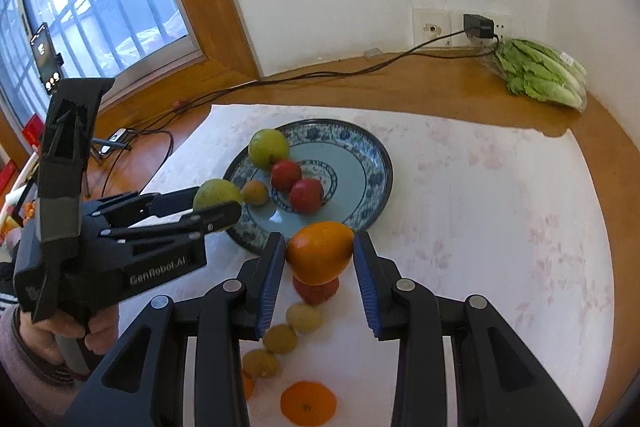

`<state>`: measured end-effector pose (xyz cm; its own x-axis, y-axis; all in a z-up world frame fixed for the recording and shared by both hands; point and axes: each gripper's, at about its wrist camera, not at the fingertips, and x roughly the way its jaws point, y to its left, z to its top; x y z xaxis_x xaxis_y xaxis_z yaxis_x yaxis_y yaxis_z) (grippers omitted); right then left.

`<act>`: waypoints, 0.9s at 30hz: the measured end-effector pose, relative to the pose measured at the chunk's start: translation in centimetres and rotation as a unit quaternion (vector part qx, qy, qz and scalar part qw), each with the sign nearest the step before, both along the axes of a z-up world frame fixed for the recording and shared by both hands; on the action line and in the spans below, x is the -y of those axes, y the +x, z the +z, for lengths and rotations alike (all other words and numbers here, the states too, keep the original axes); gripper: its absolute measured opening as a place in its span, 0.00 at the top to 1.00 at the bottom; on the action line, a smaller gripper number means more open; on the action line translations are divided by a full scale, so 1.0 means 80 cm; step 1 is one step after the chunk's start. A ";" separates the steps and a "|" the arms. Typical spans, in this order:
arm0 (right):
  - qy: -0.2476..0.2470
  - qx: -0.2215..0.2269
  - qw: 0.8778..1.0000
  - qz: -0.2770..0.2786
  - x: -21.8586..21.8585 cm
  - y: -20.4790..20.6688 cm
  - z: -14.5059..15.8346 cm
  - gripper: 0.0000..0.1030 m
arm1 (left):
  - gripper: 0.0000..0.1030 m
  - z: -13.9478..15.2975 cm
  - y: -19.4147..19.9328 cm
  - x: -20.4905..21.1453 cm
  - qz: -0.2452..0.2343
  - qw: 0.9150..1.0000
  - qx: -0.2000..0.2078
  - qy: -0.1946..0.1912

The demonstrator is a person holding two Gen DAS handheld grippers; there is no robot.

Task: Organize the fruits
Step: 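Carry the pomelo and orange over the plate with both tools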

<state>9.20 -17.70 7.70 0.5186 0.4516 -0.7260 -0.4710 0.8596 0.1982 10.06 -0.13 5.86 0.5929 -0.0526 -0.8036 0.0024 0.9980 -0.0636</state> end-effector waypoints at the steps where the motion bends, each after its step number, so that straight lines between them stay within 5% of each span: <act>1: -0.002 0.002 1.000 0.000 -0.002 0.003 -0.001 0.65 | 0.55 -0.001 0.001 0.001 -0.001 1.000 0.000 0.001; 27: -0.032 0.012 0.999 0.002 -0.030 0.049 -0.027 0.65 | 0.55 -0.018 0.025 0.008 -0.014 1.000 0.003 0.004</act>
